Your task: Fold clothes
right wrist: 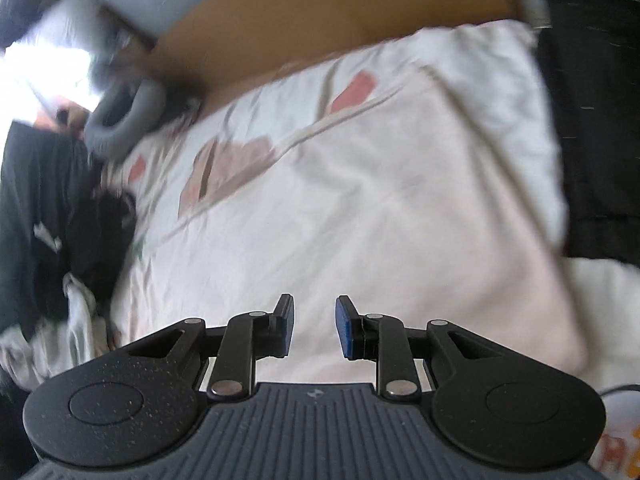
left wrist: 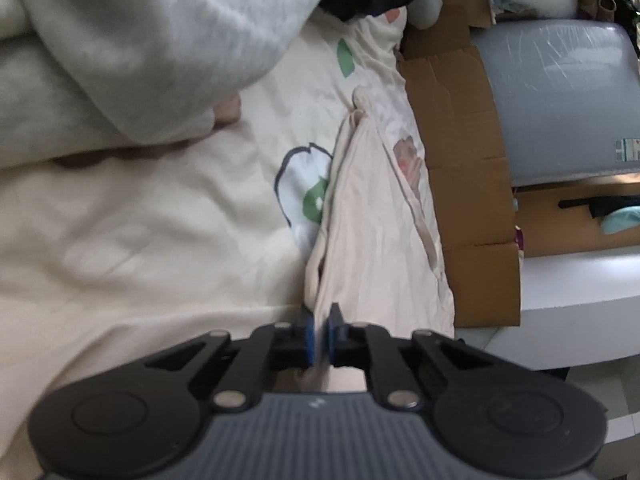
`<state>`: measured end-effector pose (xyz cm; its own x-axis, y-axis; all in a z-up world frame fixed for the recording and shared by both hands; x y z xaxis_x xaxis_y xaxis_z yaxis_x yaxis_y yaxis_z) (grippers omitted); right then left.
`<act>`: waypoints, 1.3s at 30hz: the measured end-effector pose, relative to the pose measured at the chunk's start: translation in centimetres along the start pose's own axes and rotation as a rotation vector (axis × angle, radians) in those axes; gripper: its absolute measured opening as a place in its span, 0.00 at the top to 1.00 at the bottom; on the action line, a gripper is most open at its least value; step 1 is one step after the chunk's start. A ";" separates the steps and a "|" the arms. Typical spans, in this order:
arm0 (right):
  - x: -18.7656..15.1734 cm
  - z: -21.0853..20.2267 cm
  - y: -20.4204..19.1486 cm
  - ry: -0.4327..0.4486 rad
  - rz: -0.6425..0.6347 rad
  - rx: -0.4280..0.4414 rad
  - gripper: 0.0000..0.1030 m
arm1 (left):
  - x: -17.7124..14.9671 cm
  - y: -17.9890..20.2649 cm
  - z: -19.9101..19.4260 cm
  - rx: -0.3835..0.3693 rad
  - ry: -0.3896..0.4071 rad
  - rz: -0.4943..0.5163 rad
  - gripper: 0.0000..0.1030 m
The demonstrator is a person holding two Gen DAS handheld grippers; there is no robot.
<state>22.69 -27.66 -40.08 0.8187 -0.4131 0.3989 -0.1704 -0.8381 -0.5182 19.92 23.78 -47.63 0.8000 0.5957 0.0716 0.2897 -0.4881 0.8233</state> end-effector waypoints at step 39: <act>-10.1 8.1 -12.0 -0.302 -0.563 -0.103 0.87 | -0.4 0.8 -1.3 0.066 -0.050 -0.027 0.96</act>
<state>20.89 -10.47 -44.03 0.9139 0.2059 0.3499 0.2909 -0.9333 -0.2105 19.19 24.00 -46.23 0.8161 0.5776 0.0200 0.3444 -0.5139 0.7857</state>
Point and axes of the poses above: each gripper's, at about its wrist camera, not at the fingertips, and z roughly the way its jaws point, y to its right, x to its top, the point moved 6 cm from there along z, roughly the way its jaws point, and after that the axes turned 1 degree about -z, right-handed, at the moved point
